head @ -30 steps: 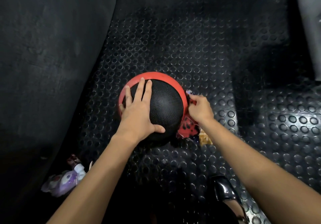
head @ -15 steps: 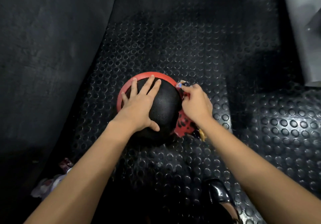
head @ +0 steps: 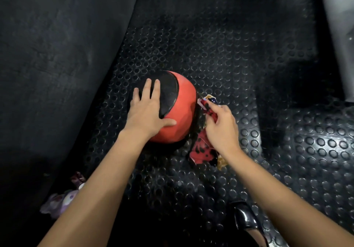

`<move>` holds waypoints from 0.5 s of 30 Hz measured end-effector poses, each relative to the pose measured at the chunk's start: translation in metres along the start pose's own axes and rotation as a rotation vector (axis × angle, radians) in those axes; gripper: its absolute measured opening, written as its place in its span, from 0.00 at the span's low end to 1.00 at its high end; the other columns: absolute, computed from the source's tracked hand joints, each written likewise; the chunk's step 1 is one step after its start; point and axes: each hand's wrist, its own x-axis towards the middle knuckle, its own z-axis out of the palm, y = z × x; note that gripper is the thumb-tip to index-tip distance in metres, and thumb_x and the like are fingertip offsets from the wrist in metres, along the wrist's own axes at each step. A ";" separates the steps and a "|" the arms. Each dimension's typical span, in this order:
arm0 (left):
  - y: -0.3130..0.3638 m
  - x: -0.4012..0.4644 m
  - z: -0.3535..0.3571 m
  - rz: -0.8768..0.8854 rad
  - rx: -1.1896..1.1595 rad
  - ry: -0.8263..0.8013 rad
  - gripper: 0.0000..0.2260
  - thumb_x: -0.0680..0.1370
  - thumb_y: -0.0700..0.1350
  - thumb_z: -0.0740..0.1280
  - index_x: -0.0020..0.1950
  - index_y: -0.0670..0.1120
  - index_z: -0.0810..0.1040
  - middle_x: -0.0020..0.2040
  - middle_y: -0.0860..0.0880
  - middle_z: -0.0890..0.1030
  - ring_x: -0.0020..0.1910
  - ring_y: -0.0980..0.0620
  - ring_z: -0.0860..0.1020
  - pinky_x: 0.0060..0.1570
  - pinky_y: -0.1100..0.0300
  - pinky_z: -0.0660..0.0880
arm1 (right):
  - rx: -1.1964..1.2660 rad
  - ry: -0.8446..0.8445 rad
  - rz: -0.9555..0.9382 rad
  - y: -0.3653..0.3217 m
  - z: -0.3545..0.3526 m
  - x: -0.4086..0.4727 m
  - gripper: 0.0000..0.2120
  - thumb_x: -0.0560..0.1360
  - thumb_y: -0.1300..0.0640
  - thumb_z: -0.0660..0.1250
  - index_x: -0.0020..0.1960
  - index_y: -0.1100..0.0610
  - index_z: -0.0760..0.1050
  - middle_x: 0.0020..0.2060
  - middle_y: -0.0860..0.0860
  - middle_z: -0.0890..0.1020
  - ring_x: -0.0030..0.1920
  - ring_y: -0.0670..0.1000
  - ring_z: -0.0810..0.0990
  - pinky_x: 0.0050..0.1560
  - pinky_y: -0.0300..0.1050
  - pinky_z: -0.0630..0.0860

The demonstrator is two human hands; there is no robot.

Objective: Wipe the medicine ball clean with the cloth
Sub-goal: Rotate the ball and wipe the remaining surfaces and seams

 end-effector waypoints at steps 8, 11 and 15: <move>-0.013 -0.004 -0.005 0.067 0.017 -0.008 0.57 0.61 0.54 0.80 0.78 0.55 0.44 0.76 0.54 0.47 0.74 0.41 0.48 0.71 0.42 0.60 | -0.120 -0.058 -0.251 -0.022 0.016 0.031 0.22 0.78 0.60 0.58 0.69 0.44 0.68 0.47 0.43 0.65 0.54 0.49 0.70 0.47 0.41 0.65; -0.013 -0.004 0.003 0.057 0.039 -0.017 0.57 0.63 0.57 0.78 0.78 0.57 0.40 0.77 0.56 0.41 0.75 0.37 0.44 0.72 0.39 0.56 | -0.164 -0.067 -0.234 -0.028 0.021 0.032 0.23 0.78 0.61 0.57 0.70 0.43 0.67 0.50 0.47 0.67 0.56 0.52 0.69 0.51 0.47 0.70; -0.019 0.004 0.008 0.077 0.049 -0.023 0.57 0.63 0.58 0.77 0.77 0.57 0.37 0.77 0.56 0.37 0.76 0.36 0.43 0.73 0.37 0.52 | -0.308 -0.064 -0.416 -0.024 0.027 -0.012 0.25 0.75 0.64 0.60 0.70 0.48 0.68 0.52 0.53 0.71 0.50 0.55 0.70 0.37 0.45 0.69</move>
